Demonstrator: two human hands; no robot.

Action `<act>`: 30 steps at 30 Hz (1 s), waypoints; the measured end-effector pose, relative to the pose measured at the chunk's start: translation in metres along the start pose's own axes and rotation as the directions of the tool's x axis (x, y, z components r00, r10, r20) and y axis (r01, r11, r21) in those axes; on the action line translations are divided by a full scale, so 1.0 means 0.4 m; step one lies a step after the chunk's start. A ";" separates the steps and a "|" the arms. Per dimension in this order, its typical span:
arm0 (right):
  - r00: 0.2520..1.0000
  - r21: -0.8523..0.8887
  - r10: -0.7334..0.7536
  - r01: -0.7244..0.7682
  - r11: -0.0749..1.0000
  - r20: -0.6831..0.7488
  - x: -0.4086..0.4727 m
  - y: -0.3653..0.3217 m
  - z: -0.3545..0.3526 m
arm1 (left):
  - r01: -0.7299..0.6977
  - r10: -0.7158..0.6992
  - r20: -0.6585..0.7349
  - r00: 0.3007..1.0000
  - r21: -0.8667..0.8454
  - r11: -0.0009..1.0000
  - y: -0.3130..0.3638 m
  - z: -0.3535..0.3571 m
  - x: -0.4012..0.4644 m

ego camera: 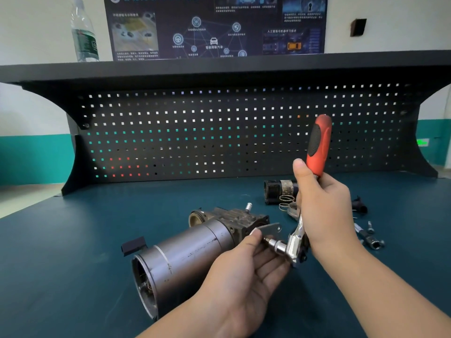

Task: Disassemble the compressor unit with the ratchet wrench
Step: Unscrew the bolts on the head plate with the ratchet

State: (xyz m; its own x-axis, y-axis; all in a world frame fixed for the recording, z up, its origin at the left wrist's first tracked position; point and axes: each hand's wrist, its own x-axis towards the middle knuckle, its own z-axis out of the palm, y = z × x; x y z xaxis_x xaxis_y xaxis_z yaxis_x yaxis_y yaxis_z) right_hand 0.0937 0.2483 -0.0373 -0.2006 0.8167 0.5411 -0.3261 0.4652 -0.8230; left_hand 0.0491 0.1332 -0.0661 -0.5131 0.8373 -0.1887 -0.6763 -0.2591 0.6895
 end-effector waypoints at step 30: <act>0.877 0.063 0.191 -0.243 0.968 0.441 0.030 -0.033 -0.031 | -0.033 0.025 -0.134 0.991 -0.058 0.998 0.000 0.000 0.010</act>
State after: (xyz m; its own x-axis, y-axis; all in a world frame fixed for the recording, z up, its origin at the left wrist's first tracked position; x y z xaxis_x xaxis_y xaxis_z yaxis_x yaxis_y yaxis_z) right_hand 0.1069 0.2561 -0.0220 -0.6460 0.6543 0.3932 -0.3253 0.2300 -0.9172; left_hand 0.0470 0.1365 -0.0669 -0.5959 0.7585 -0.2637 -0.6888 -0.3140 0.6534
